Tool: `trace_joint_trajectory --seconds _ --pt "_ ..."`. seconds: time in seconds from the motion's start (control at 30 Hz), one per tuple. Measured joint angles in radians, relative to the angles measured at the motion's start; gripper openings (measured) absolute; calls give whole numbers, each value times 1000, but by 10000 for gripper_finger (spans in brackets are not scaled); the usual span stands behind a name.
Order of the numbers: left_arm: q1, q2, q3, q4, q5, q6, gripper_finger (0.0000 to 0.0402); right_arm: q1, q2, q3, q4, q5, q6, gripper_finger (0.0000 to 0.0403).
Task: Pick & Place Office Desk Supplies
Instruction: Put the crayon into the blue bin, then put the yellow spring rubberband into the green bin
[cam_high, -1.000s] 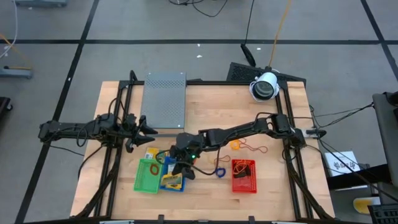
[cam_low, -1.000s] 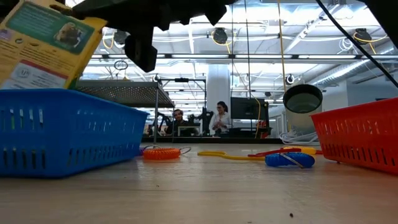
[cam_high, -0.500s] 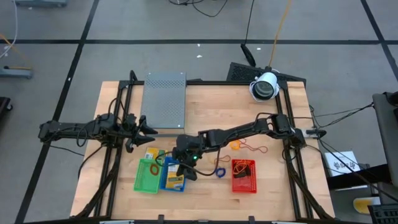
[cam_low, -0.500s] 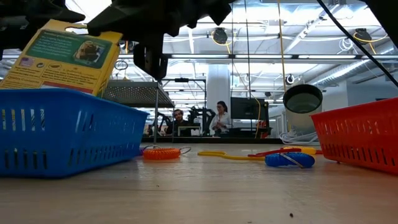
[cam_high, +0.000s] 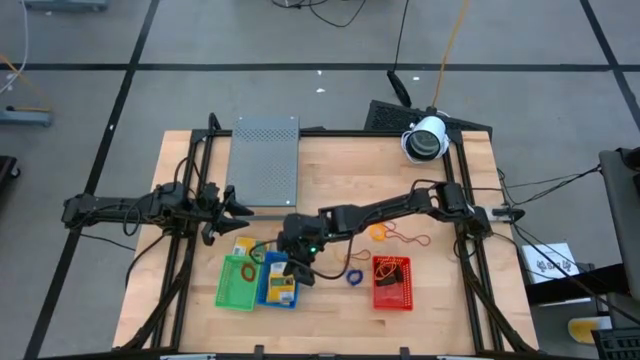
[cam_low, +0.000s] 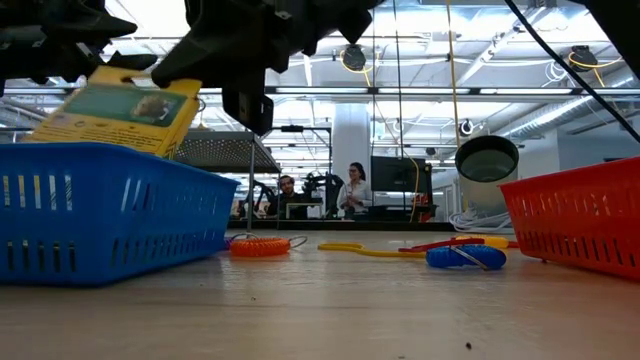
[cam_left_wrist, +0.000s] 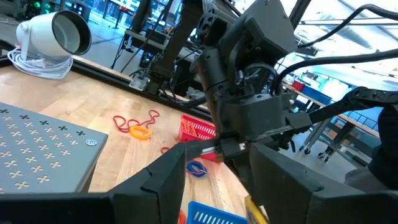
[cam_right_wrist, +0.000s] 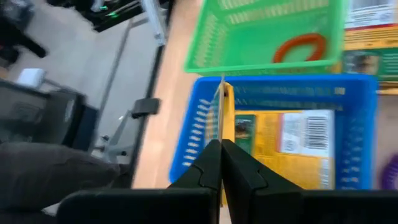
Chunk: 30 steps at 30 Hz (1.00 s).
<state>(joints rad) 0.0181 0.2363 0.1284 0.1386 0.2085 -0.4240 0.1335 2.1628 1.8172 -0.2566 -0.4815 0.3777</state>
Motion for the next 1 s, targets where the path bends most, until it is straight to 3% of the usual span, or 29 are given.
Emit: trace_joint_trajectory --seconds 0.4,0.77,1.0 --pt "0 0 0 0 0 0 186 -21 2 0 -43 40 -27 5" --pt "0 0 0 0 0 0 186 -26 2 -42 -56 81 -2 71" --pt "0 0 0 0 0 0 186 -35 2 -51 -31 89 7 93"
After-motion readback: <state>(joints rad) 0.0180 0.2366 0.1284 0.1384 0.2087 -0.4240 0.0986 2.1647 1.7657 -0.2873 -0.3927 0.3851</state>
